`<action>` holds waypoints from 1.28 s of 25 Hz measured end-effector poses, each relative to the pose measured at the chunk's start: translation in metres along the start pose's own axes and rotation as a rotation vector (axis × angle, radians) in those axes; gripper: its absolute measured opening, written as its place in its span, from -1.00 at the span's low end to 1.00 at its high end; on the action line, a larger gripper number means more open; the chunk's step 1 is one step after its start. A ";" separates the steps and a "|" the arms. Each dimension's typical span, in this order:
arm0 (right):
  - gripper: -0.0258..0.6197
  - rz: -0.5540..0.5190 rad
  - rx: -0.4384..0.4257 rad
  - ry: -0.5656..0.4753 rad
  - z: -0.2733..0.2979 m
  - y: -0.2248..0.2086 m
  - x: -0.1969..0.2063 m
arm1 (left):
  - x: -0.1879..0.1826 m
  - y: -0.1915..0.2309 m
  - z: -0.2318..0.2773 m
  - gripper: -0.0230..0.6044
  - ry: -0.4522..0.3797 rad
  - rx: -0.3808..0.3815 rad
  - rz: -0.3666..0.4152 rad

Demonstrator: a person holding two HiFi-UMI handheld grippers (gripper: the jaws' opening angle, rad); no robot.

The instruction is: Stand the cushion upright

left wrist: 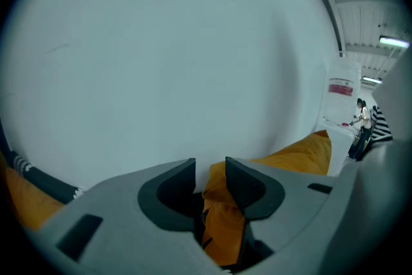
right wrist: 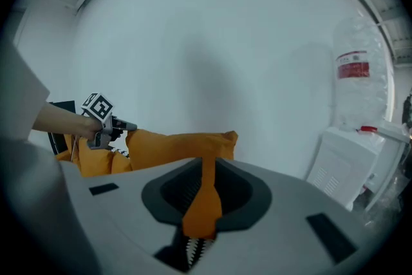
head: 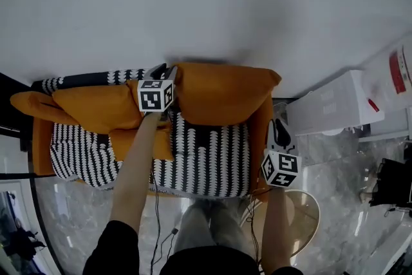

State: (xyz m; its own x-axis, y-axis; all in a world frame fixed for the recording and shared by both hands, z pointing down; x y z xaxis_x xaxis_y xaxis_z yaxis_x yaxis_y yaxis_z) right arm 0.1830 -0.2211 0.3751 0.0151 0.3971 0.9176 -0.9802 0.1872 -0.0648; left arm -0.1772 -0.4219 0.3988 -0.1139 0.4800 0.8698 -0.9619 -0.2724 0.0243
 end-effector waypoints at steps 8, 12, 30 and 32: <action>-0.76 0.024 -0.095 -0.009 -0.010 0.040 0.006 | -0.012 0.002 -0.090 -0.52 -0.208 -0.058 -0.119; -0.83 0.063 -0.152 -0.096 -0.035 0.059 -0.014 | -0.011 -0.037 -0.159 -0.64 -0.314 -0.001 -0.133; -0.88 0.002 -0.302 -0.357 -0.198 0.106 -0.100 | -0.031 -0.185 -0.379 -0.90 -0.481 0.035 -0.053; -0.89 -0.027 -0.311 -0.360 -0.205 0.110 -0.102 | -0.033 -0.195 -0.384 -0.90 -0.482 0.040 -0.046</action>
State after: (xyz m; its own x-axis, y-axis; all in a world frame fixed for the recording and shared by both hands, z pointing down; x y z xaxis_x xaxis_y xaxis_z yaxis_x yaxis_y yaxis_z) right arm 0.1139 -0.0565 0.1934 -0.0833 0.0623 0.9946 -0.8740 0.4749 -0.1030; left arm -0.0817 -0.0647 0.1768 0.0659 0.0539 0.9964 -0.9519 -0.2962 0.0790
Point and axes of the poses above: the fingertips, and each gripper's own axes: z forward along the fingers, y to its left, x out of its underside, the point moved 7 cm from there along -z, backward along the fingers, and after that the axes turned 6 degrees about -x, right-handed, at the moved point
